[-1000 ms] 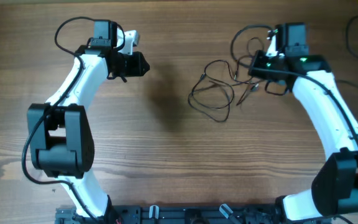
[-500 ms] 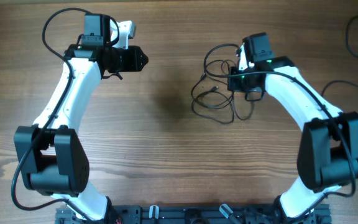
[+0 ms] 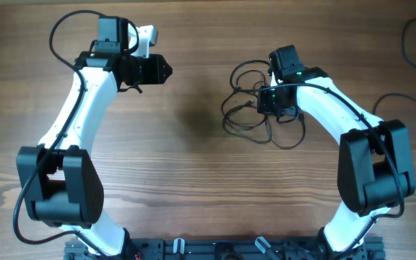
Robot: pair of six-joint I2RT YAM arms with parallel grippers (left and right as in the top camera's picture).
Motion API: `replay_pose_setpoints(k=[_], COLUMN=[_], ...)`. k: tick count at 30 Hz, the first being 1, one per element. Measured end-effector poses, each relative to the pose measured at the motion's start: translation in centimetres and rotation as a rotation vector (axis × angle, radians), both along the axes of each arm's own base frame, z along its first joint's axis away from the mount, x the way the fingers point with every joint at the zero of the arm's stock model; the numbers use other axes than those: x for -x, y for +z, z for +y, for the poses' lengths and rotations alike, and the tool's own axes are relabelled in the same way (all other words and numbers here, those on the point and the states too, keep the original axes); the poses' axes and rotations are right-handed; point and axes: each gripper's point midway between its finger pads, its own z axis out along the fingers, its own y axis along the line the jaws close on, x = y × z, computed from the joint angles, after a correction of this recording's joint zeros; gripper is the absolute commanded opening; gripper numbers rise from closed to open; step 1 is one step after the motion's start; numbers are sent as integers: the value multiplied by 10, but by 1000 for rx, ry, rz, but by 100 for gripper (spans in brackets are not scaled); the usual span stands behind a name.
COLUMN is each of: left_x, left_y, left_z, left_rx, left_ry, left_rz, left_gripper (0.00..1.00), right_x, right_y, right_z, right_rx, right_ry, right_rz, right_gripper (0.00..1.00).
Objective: Untangle cables
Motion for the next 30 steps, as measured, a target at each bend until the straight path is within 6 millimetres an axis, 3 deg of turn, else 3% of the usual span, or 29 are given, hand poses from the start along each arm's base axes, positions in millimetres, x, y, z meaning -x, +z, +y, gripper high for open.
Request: replay_pose_setpoints(k=[13,16,18,21,23,25,30], left_x=[0,0,1,1,1,3,8], left_y=[0,0,0,0,0,0,0], left_z=[0,0,0,0,-2,-8,-24], left_rx=[0,0,0,0,0,0,0], left_ry=[0,0,0,0,-5,-18,-56], left_rz=[0,2,3,3,3,3,3], left_gripper=[36,36,36,36,36,36,37], right_x=[-4,-2,-9,-22,-28,-31,-26], right_y=[2,20,53,120,187,237,323], right_z=[2,2,4,7,7,5,-2], right_rx=[-12,-17,-33,-65,-86,-97,-92], right_ry=[-16,-8,2,39,53,53,57], right_rz=[-17,-31,-100,-274,-444,-566,-727], right_gripper=[5,5,5,4,4,4,4])
